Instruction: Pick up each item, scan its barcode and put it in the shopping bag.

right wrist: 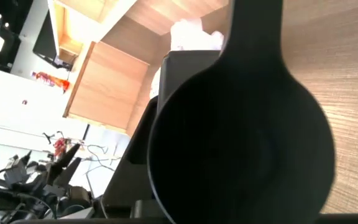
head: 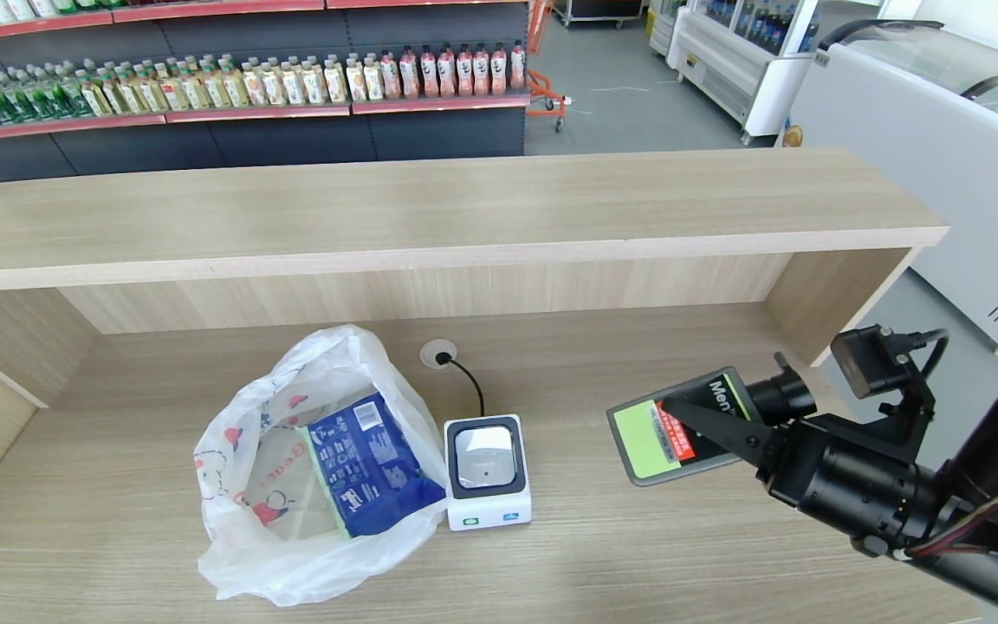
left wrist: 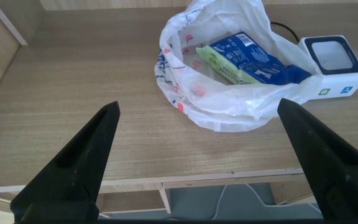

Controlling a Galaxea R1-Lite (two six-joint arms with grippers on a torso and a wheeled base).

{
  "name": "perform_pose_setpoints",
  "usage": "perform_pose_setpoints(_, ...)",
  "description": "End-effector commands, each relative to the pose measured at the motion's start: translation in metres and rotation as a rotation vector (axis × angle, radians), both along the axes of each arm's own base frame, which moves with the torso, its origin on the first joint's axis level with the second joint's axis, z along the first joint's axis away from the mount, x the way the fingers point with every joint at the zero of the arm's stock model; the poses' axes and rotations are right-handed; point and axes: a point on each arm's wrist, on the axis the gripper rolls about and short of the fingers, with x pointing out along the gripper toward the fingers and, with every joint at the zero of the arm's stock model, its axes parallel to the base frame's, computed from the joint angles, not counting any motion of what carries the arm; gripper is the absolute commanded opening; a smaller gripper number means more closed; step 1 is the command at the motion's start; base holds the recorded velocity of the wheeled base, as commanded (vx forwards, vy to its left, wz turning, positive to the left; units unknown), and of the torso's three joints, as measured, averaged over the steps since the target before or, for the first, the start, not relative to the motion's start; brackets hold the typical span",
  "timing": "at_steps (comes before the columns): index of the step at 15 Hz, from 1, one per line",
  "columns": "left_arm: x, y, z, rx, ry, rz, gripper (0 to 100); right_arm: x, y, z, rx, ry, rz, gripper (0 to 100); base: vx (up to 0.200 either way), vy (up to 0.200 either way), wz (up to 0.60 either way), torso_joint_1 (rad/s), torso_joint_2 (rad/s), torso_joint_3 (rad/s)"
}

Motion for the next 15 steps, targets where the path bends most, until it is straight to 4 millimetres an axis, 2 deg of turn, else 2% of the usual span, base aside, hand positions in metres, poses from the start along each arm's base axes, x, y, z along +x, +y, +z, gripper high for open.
perform_pose_setpoints(1,0.0000,0.0000,-0.0001,0.000,0.000,0.000,100,0.0043,-0.0033,-0.0044,-0.009,0.019,-0.007,0,0.000,0.000,0.00,0.000,0.00,0.000)
perform_pose_setpoints(6,0.0000,0.0000,-0.0001,0.000,0.000,-0.002,100,0.0046,-0.0021,-0.0049,-0.015,0.008,0.086,0,0.000,0.000,0.00,0.000,0.00,0.000)
perform_pose_setpoints(15,0.0000,0.0000,-0.0001,0.000,0.000,0.000,100,0.0105,-0.0013,-0.0118,-0.032,0.026,0.086,0,0.000,0.000,0.00,0.000,0.00,0.000)
